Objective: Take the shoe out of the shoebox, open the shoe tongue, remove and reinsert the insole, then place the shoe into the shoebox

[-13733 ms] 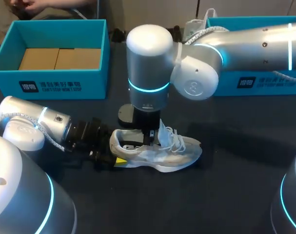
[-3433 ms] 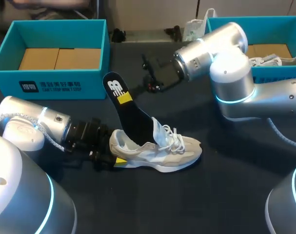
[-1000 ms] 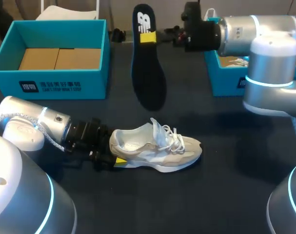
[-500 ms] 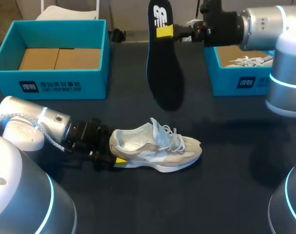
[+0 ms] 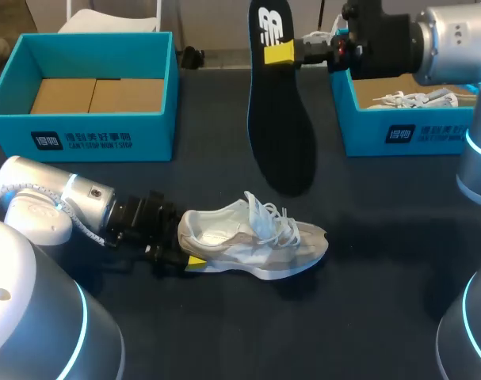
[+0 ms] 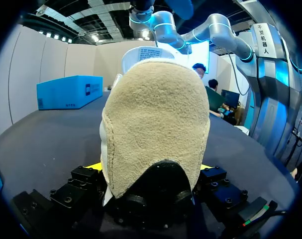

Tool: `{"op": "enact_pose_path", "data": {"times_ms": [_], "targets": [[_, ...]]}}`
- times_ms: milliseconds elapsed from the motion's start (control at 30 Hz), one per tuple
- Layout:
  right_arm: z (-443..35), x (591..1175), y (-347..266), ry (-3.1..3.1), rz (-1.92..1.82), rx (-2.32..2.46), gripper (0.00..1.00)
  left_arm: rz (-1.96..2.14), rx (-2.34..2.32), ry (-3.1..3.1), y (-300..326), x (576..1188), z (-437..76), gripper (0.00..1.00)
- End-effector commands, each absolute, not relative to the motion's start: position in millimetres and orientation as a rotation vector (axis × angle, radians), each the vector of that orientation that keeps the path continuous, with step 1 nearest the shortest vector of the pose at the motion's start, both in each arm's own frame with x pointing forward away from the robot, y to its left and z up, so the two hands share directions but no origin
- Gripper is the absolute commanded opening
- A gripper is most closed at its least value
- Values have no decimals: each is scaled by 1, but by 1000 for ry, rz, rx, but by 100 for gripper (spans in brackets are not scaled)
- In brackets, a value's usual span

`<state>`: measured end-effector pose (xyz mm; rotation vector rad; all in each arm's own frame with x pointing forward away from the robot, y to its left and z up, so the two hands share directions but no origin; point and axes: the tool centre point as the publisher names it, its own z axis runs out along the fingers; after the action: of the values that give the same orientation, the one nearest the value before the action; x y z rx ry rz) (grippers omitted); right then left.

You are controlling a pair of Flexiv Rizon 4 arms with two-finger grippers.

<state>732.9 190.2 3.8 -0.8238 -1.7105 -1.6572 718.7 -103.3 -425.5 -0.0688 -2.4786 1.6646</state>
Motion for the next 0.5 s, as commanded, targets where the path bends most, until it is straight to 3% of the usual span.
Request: {"op": "enact_pose_path", "data": {"times_ms": [33,500], "targets": [[5,712,179,-1749,-1660,-930,0,1661,-71,-2479,-103,719,-427,0],[-9,694,167,-1681,-1639,-1015,0,1661,-71,-2479,-103,719,-427,0]]}}
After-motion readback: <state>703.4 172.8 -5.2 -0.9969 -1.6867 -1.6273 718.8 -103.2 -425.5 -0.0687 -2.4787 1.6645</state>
